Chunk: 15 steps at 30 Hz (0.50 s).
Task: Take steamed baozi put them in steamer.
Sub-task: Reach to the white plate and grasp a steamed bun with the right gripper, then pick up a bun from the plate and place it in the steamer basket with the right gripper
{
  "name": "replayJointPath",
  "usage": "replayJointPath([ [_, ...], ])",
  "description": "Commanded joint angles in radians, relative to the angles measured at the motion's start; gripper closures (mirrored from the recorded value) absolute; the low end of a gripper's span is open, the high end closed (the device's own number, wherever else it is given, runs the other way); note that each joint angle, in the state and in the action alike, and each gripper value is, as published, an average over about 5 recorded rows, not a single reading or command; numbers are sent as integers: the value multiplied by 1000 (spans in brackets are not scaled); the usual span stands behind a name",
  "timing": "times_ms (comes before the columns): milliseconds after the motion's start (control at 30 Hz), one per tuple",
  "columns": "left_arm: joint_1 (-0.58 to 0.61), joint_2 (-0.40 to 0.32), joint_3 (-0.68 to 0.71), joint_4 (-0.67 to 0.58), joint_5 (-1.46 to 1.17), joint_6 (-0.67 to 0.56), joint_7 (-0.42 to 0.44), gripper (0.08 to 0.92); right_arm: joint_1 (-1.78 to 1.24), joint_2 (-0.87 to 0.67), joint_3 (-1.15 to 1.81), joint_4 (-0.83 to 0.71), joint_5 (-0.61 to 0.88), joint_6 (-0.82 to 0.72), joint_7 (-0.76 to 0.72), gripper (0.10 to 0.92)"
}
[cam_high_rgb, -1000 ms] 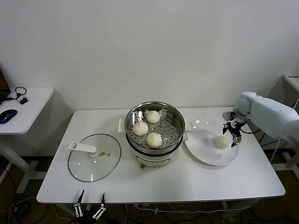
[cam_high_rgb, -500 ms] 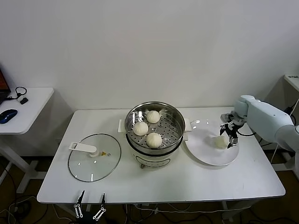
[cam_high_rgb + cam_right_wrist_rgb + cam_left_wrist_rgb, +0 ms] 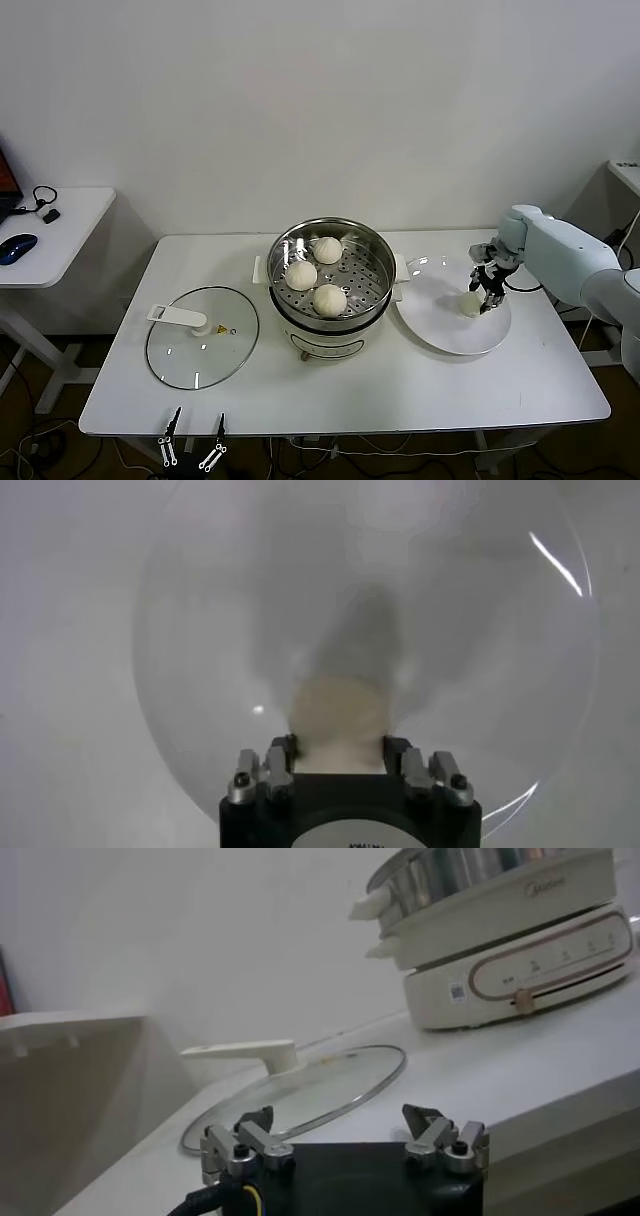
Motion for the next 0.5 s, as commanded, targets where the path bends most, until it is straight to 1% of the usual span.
replayJointPath([
  [33, 1, 1, -2, -1, -3, 3, 1, 177, 44, -15, -26, 31, 12, 2, -8, 462],
  [200, 1, 2, -1, -1, -3, 3, 1, 177, 201, -64, -198, 171, 122, -13, -23, 465],
  [500, -7, 2, 9, -7, 1, 7, 3, 177, 587, -98, -560, 487, 443, -102, -6, 447],
])
